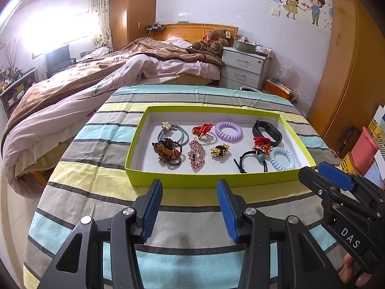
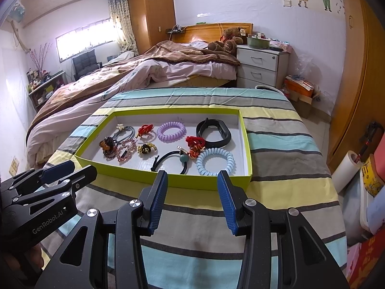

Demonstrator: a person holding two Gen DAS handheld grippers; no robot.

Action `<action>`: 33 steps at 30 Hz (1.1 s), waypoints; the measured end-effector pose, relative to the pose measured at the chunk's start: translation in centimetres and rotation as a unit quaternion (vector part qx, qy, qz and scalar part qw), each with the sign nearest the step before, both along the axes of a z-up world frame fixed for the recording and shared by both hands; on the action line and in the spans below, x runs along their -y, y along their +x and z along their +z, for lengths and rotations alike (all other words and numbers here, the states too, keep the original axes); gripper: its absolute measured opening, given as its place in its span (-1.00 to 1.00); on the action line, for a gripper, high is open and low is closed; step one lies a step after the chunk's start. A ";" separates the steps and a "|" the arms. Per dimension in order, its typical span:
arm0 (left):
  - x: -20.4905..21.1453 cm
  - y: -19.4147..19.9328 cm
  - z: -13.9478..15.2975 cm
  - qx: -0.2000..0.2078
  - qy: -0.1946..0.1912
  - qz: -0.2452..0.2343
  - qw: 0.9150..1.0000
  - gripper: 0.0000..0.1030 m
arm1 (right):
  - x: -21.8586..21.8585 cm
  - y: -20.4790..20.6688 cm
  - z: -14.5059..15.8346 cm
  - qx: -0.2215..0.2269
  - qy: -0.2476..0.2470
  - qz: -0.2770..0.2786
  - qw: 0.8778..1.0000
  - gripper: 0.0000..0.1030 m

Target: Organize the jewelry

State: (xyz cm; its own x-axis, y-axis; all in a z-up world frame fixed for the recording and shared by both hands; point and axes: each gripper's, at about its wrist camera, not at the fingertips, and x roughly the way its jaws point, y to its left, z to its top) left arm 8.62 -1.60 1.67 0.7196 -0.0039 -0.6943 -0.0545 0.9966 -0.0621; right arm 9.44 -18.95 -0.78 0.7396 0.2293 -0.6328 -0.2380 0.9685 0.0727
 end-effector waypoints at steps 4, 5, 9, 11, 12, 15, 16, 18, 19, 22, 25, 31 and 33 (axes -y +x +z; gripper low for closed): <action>0.0 0.0 0.1 -0.001 -0.002 0.001 1.000 -0.09 | 0.0 0.0 0.0 0.000 0.000 0.000 1.000 -0.15; 0.1 0.0 0.1 -0.001 -0.001 0.001 1.000 -0.09 | 0.0 0.0 0.0 0.000 0.000 0.000 1.000 -0.15; 0.1 0.0 0.1 -0.001 0.000 0.001 1.000 -0.09 | 0.0 0.0 0.0 0.000 0.000 0.000 1.000 -0.15; 0.1 0.0 0.1 -0.001 0.000 0.001 1.000 -0.09 | 0.0 0.0 0.0 0.000 0.000 -0.001 1.000 -0.15; 0.1 0.0 0.1 -0.001 0.000 0.002 1.000 -0.09 | 0.0 0.0 0.0 0.000 0.001 -0.001 1.000 -0.15; 0.1 -0.1 0.2 0.000 0.001 0.003 1.000 -0.09 | 0.0 0.0 0.0 0.000 0.000 -0.001 1.000 -0.15; 0.1 -0.2 0.2 0.000 0.000 0.003 1.000 -0.09 | 0.0 0.0 0.0 0.000 0.001 0.000 1.000 -0.15; 0.2 -0.2 0.1 0.000 0.000 0.001 1.000 -0.09 | 0.0 0.0 0.0 0.000 0.001 0.000 1.000 -0.15; 0.1 -0.3 0.1 -0.001 0.001 0.001 1.000 -0.09 | 0.0 0.0 0.0 -0.001 0.000 -0.001 1.000 -0.15; 0.2 -0.3 0.1 -0.001 0.000 0.002 1.000 -0.09 | 0.1 0.0 -0.1 0.000 0.000 -0.001 1.000 -0.15; 0.2 -0.3 0.1 0.000 0.001 0.001 1.000 -0.09 | 0.1 -0.1 0.0 -0.001 0.001 -0.001 1.000 -0.15; 0.1 -0.2 0.1 0.000 -0.002 0.003 1.000 -0.09 | 0.2 -0.1 -0.2 -0.001 0.000 -0.002 1.000 -0.15; 0.1 -0.2 0.1 0.000 -0.004 0.002 1.000 -0.09 | 0.2 -0.1 -0.2 -0.001 0.000 -0.001 1.000 -0.15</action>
State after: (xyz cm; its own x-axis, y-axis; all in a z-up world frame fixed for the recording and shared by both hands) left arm 8.45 -1.66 1.78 0.7193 -0.0056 -0.6947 -0.0595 0.9958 -0.0696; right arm 9.36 -19.12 -0.98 0.7389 0.2276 -0.6343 -0.2350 0.9692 0.0740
